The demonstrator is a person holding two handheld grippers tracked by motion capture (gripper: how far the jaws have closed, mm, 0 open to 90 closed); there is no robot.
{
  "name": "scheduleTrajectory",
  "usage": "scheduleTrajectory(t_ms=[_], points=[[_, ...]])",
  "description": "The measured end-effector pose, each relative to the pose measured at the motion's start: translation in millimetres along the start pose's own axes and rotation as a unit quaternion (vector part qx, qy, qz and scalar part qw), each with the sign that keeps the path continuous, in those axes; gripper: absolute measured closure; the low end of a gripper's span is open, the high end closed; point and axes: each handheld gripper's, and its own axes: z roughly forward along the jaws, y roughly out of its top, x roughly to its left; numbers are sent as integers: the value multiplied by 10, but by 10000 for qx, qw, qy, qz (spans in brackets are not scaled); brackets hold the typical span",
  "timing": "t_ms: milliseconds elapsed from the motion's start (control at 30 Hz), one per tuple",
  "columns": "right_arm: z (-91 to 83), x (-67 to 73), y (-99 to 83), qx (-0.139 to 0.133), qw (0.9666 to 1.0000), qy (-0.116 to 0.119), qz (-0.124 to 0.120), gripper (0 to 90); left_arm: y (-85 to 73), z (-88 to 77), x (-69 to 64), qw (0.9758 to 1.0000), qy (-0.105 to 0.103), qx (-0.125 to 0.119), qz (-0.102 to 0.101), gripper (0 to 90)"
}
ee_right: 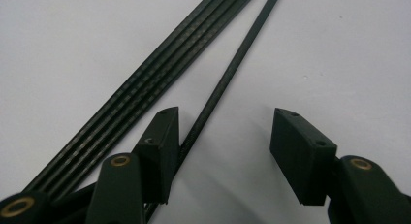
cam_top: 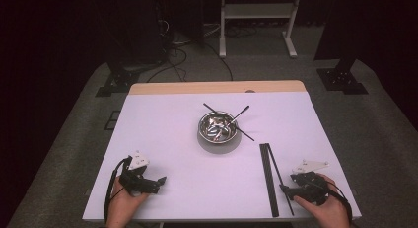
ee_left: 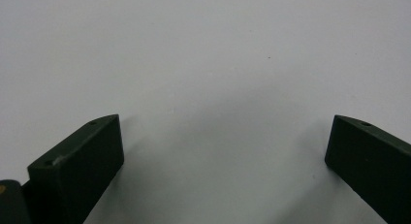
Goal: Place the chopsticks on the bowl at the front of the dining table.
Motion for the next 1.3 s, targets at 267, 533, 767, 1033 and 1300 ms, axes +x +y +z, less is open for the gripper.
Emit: scheduleTrajectory(t_ms=[267,533,767,1033,1300], points=[[-28,-92,-30,19,9999,-116,80,421,0,0,1,10000,-1,-1,1,0],[-63,-195,-70,17,9995,-254,203,421,0,0,1,10000,-1,1,2,0],[-92,-285,-104,22,9989,-343,314,422,0,1,1,10000,-4,-1,-1,0],[-112,-357,-127,24,9985,-405,361,423,0,1,1,10000,-7,2,-3,0],[-153,-463,-168,34,9971,-581,482,427,0,1,1,10000,-7,2,-3,0]])
